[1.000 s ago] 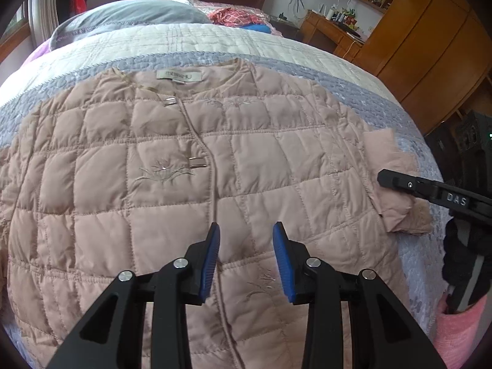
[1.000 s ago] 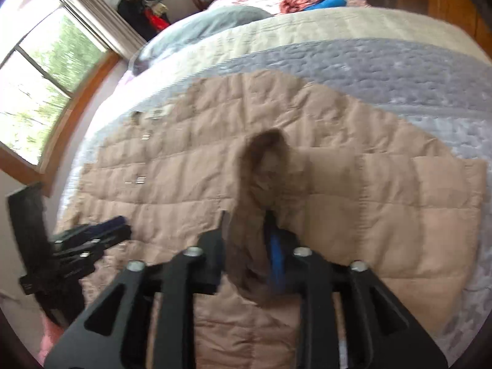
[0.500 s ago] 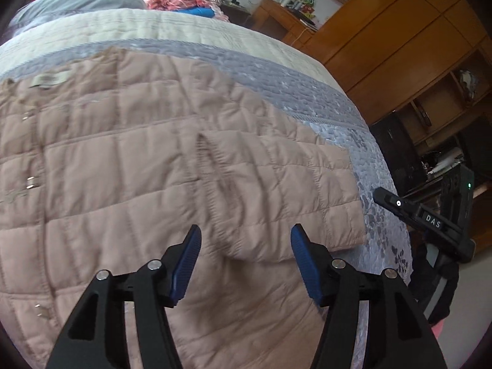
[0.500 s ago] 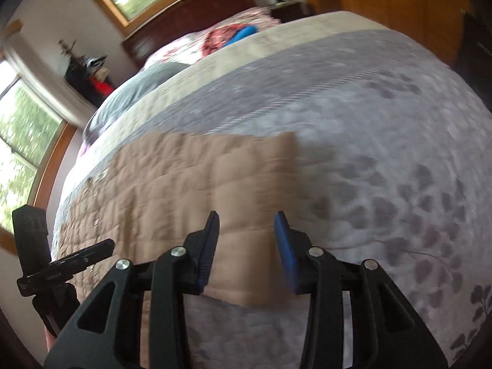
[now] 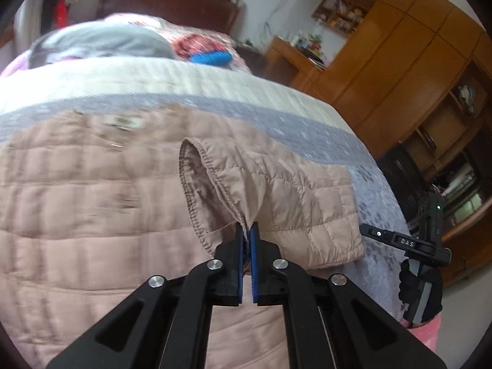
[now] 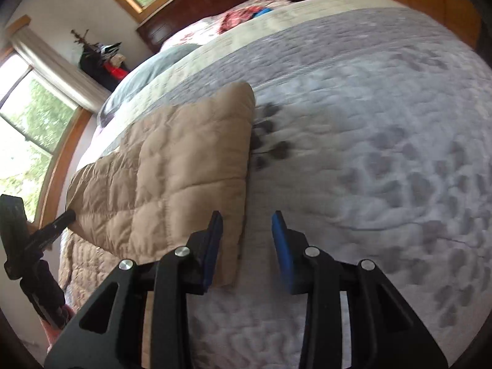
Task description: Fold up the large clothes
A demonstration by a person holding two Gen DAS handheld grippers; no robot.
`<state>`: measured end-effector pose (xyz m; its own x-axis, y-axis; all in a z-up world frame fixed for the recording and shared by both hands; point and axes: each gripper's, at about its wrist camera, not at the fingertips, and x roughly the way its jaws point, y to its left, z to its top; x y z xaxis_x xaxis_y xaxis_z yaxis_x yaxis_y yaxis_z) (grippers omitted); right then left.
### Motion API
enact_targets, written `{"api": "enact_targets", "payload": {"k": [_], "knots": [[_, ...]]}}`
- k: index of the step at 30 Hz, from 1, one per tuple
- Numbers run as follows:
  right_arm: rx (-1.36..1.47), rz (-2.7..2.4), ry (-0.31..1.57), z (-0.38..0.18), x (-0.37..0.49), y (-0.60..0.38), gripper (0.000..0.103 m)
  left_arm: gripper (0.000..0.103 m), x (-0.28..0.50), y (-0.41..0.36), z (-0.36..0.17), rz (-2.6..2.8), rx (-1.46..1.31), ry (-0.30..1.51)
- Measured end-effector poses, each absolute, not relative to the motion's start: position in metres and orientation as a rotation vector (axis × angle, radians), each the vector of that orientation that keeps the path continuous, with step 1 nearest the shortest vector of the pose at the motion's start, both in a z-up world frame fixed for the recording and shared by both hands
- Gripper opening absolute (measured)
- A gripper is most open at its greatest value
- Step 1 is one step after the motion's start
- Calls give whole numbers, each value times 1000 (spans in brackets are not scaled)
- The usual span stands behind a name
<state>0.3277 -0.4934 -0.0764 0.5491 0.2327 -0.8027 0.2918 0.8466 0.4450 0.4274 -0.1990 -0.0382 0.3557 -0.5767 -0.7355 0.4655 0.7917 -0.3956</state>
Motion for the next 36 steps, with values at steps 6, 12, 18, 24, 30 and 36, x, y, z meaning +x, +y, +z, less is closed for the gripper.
{"api": "enact_targets", "payload": {"k": [6,12,18,24,30,36], "knots": [[528,114,1046,-76,364,-435,32,3,435,-127,-25,-514,-97,928],[416,113,1105,-80,388,-399,28,4,456,-87,-63,-416,-101,1025],[326,60,1165,-97,394,-381,26,5,463,-77,-122,-395,-73,1115],[276,45,1163,-82,398,-372,30,26,455,-71,-103,-336,-52,1095],[307,127,1101,-43,403,-360,31,38,433,-89,-49,-281,18,914],[275,65,1160,-66,447,-336,31,38,459,-155,-73,-321,93,1019]]}}
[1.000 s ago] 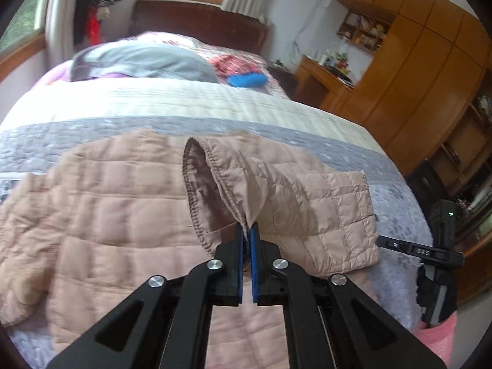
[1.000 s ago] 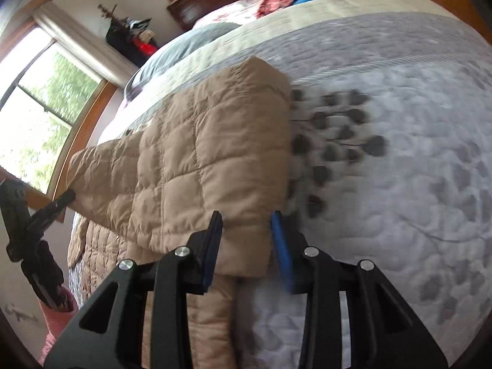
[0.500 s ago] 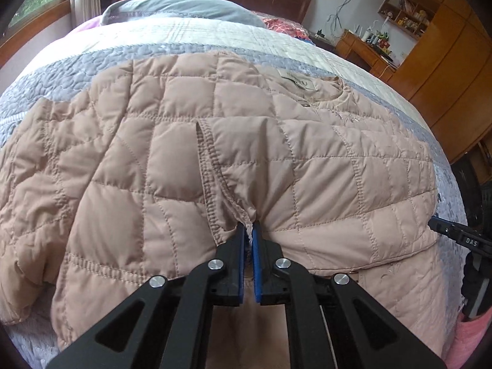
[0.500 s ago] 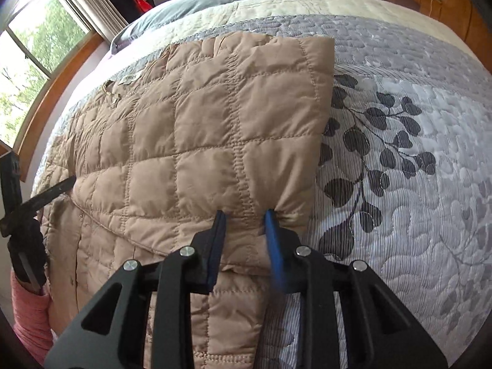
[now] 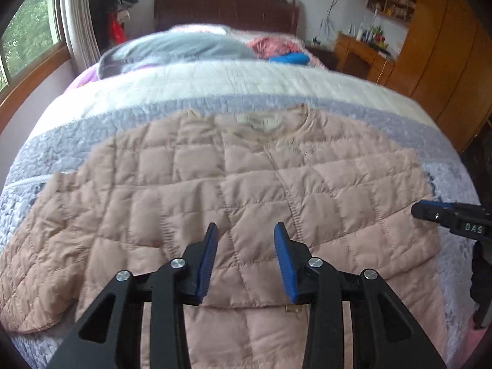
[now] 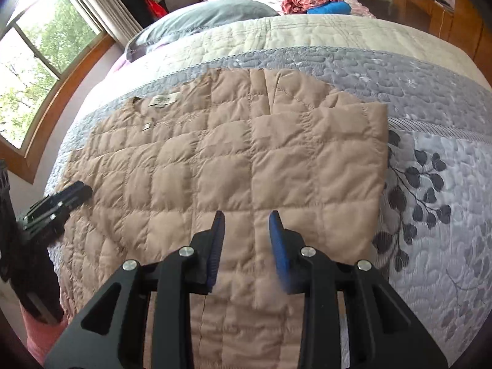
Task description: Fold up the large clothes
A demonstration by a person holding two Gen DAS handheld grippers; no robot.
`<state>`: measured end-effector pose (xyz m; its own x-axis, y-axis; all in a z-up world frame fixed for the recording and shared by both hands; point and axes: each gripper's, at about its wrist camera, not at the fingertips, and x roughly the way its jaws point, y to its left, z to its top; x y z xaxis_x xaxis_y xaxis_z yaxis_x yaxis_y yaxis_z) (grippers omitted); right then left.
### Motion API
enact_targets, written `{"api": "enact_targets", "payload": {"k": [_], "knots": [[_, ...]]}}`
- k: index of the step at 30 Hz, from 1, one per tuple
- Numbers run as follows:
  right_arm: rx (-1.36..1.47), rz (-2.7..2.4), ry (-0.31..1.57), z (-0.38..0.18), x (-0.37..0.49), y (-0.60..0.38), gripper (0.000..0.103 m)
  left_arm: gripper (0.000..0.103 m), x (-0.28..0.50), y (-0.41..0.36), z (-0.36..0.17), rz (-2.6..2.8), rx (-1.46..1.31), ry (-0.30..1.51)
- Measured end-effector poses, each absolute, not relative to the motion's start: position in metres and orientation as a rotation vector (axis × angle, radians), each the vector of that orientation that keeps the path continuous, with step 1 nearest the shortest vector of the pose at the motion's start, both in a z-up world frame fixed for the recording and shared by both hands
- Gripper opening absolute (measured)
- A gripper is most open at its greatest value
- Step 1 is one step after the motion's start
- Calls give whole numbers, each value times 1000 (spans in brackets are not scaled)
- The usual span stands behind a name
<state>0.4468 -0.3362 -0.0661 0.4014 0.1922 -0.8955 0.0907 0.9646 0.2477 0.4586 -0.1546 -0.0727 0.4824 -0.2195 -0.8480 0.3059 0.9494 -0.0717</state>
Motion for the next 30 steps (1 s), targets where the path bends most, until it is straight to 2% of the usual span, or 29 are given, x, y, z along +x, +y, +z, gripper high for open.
{"api": "enact_targets", "payload": {"k": [5,14,20,26,27,29,30], "knots": [[300,59,1223,-98,466,-338,29,39,486,-151,-122,-329,58,1120],[270,165,1164,-69,423,-324,31,37,433,-146,-88,-373,76,1041],[276,146,1228,-98,417,-316,30,39,434,-151,-121,-372,117,1100],[254,141,1220,-99,419,-312,30,38,435,-144,-115,-372,81,1106],[258,143,1208,-93,415,-311,31,38,433,-136,-110,-368,63,1110],[286,171,1161,-80,409,-311,40,39,422,-116,-89,-379,11,1077],[301,195,1118,-68,399,-315,42,45,413,-101,-79,-380,-6,1050]]}}
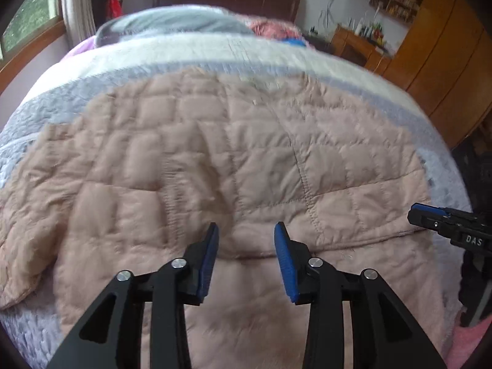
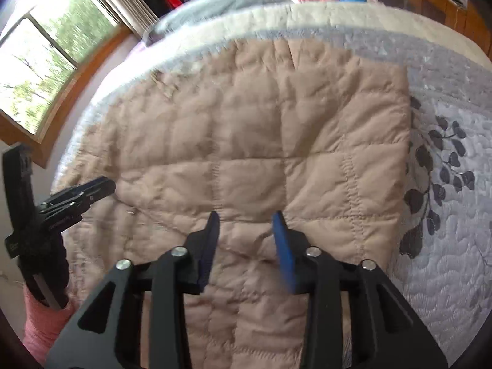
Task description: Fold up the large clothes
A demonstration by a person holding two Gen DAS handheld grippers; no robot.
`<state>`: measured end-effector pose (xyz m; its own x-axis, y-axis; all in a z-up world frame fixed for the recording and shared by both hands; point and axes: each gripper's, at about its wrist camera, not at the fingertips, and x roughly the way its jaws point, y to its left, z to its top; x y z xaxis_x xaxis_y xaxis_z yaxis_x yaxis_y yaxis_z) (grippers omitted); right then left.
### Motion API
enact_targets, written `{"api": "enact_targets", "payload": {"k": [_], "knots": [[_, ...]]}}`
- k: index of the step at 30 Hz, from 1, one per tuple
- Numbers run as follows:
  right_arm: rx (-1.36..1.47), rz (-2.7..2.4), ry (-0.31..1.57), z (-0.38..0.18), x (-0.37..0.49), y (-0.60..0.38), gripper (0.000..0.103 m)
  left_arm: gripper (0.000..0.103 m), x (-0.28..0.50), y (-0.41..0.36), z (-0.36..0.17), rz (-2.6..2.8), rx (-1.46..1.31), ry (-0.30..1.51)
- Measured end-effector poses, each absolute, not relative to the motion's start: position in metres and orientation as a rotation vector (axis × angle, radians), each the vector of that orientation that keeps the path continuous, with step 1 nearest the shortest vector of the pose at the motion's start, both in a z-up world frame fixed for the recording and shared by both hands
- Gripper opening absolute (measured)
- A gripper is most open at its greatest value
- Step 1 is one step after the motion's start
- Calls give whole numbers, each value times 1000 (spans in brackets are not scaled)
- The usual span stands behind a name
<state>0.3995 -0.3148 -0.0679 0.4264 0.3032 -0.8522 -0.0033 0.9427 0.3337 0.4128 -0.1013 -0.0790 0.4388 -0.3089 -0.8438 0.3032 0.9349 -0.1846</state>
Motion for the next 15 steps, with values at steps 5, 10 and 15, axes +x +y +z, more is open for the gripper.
{"api": "enact_targets", "payload": {"k": [5,10,15], "knots": [[306,197,1075,-45,368,-334,46,61,375,11,-54,-227,-96,991],[293,194,1122,-55,355,-336,48,62,344,157,-74,108,-271,1027],[253,201,1151,-67,349,-329,48,60,311,285,-98,366,-511,1009]]}}
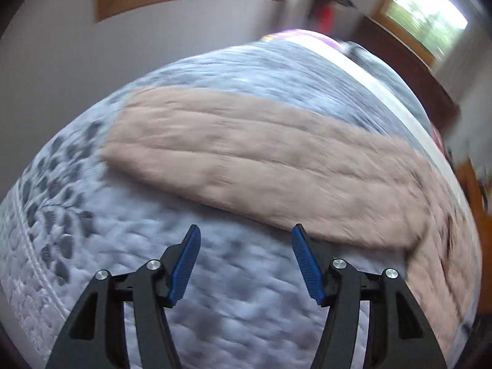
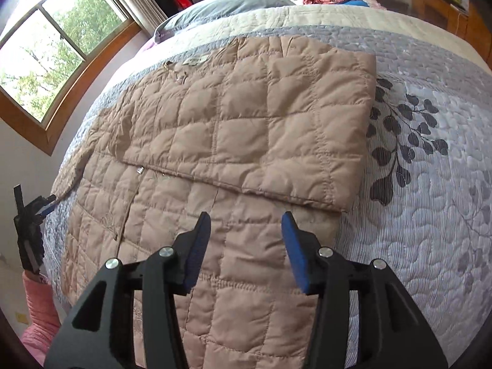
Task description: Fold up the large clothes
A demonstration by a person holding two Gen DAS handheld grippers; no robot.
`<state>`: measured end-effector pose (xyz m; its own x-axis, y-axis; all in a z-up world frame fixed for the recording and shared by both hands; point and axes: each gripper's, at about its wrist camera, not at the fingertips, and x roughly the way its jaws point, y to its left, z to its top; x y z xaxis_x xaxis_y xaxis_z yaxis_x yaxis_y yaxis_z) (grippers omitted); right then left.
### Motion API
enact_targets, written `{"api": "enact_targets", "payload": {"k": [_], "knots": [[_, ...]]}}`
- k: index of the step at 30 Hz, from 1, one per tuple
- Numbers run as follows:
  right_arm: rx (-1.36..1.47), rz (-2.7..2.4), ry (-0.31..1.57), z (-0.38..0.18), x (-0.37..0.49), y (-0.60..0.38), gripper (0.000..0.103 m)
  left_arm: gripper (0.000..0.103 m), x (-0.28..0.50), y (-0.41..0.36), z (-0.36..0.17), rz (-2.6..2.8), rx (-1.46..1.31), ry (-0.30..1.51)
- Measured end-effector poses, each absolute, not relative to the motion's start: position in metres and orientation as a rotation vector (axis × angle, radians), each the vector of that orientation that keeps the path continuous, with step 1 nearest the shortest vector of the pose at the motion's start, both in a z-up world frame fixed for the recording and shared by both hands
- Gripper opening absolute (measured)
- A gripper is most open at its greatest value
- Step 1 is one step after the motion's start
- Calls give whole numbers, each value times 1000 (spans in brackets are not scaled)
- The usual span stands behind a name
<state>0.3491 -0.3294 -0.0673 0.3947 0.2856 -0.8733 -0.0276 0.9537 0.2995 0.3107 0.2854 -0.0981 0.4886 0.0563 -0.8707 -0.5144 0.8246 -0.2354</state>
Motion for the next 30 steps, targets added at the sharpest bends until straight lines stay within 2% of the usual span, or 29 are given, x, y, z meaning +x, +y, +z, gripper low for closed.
{"api": "enact_targets", "payload": {"k": [3,8,10,12,15,24,30], "knots": [[255,188,1161,-71,349,-330,48,60,304,336,-108,377,-694,953],[256,166,1176,-78,350,-333,48,58,318,363,-122,334,-831,910],[257,160,1182,-80,350,-334,48,47,322,369,-124,349,-843,895],[257,155,1188,-83,351,-335,48,25,319,377,-127,382,-858,891],[252,149,1196,-86,352,-334,48,11,317,384,-133,398,-926,881],[249,140,1224,-107,357,-331,48,5,323,375,-135,429,-833,887],[276,140,1210,-99,356,-334,48,4,330,334,-84,337,-742,781]]}}
